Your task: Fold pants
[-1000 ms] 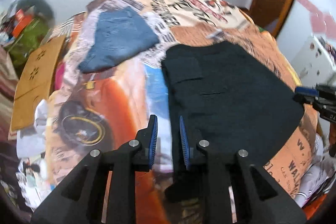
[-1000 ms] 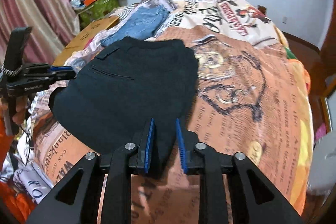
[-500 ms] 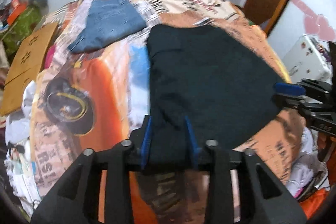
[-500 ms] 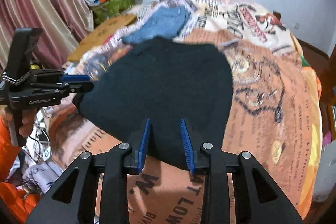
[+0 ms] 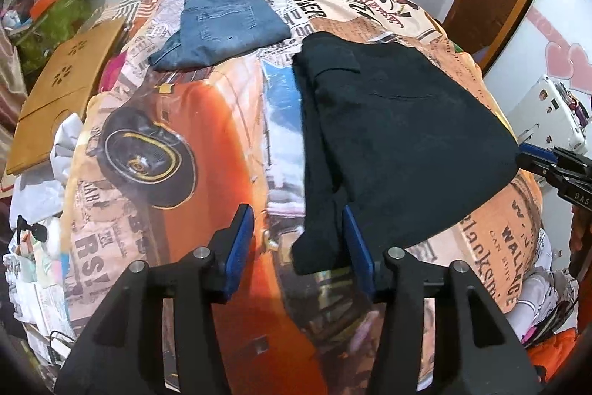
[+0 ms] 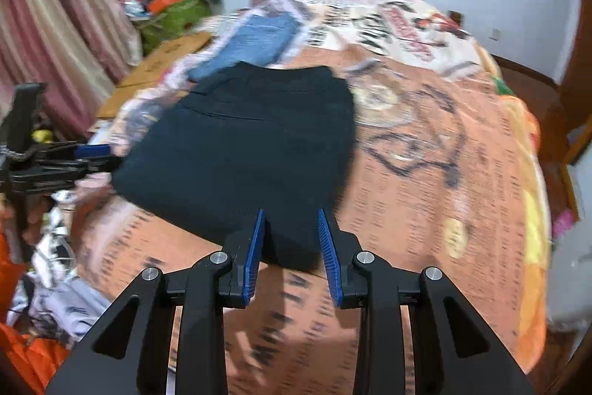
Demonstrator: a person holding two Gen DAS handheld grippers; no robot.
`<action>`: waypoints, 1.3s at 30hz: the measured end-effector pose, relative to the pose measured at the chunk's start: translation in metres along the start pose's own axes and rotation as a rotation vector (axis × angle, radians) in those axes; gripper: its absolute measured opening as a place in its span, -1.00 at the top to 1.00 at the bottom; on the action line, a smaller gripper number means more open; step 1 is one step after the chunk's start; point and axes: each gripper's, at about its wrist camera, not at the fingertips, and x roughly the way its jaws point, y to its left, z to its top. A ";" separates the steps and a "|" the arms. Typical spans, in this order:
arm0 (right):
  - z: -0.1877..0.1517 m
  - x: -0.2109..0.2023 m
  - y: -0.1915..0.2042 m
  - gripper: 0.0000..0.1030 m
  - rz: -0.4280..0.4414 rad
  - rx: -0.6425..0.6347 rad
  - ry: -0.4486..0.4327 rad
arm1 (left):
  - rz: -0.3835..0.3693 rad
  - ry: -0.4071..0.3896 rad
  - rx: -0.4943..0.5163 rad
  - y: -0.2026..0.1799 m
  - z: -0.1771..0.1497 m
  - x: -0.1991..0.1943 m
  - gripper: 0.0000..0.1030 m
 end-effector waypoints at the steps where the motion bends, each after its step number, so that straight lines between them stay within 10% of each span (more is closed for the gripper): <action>1: -0.002 -0.001 -0.007 0.46 0.014 0.024 0.005 | 0.037 0.005 0.005 0.002 0.000 0.001 0.01; 4: -0.006 -0.004 -0.017 0.46 -0.026 0.049 0.020 | 0.160 0.029 0.019 0.013 0.001 0.006 0.06; 9: 0.000 -0.011 -0.031 0.42 -0.037 0.096 0.004 | 0.115 -0.004 -0.067 0.035 0.017 -0.005 0.06; 13: 0.013 -0.012 -0.030 0.03 -0.033 0.096 -0.033 | 0.077 -0.059 -0.038 0.024 0.042 -0.015 0.02; 18: 0.034 -0.004 -0.028 -0.31 0.000 0.097 -0.074 | -0.025 -0.080 -0.002 -0.003 0.076 -0.006 -0.55; 39: 0.057 0.089 -0.046 -0.41 0.247 0.164 0.157 | -0.279 0.272 -0.027 -0.021 0.109 0.117 -0.78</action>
